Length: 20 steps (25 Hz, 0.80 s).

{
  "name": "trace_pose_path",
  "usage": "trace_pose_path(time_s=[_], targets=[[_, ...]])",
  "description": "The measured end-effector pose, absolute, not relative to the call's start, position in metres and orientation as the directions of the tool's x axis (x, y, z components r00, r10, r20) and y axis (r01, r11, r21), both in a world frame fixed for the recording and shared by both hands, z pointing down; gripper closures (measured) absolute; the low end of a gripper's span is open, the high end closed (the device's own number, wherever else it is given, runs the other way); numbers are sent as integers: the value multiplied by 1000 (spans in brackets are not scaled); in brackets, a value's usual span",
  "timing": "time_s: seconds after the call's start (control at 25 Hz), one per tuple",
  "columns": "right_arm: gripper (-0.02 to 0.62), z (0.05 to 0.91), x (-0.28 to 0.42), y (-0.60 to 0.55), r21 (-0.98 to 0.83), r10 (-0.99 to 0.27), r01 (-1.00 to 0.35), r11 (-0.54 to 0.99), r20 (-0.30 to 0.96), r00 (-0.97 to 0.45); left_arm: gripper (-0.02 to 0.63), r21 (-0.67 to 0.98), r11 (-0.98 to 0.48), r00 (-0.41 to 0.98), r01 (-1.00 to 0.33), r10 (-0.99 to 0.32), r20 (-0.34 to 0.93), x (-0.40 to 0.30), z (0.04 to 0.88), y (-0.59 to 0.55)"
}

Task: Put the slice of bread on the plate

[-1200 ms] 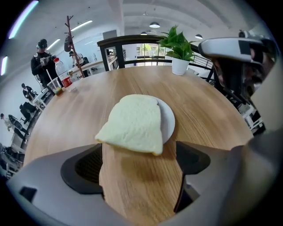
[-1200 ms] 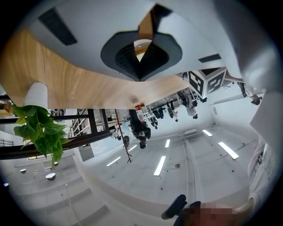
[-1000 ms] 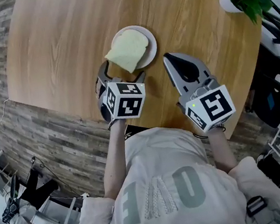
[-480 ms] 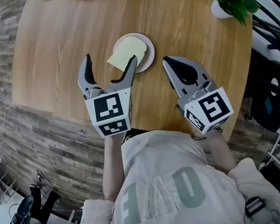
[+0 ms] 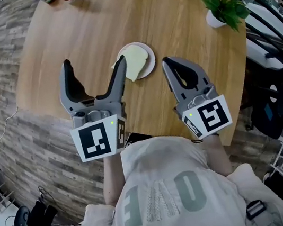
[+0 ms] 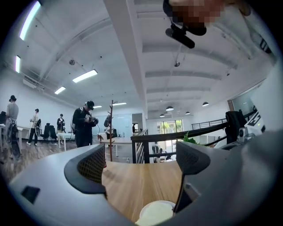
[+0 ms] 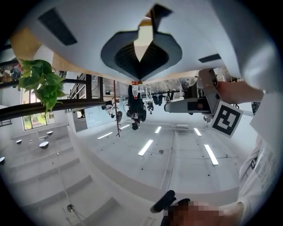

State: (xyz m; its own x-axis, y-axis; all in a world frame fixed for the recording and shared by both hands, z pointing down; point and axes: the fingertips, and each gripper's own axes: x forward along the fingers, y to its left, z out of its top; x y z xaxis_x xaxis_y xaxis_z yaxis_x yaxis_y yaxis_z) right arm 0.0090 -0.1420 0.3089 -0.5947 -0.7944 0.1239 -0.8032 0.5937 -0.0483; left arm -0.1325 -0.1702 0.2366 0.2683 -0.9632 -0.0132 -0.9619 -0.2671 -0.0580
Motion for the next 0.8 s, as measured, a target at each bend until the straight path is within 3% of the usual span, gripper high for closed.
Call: trace_pose_path(time_s=[0.08,0.16,0.24,0.32,0.8], targets=[[584,306,8,-138,-39,-795,-803,595,119,-595,117,-56,-262,266,-963,-960,-84,-136,223,-159],[584,304,5,-135,-37,-793,-800,599,116,-598,268,-60,-281,287,-958,-945,-154,-137,208,-147],[584,302,3,-132,-35,-790,-797,604,112,-603,495,-92,-286,300,-954,-930,-213,-139,196,-136],[584,300,0,-129,-30,-785,-792,610,108,-610,586,-134,-260,287,-956,-924,-253,-141,189,-129],[584,303,2,-122,7,-792,-799,602,135,-596,598,-128,-251,275,-960,-931,-239,-137,201,-125]])
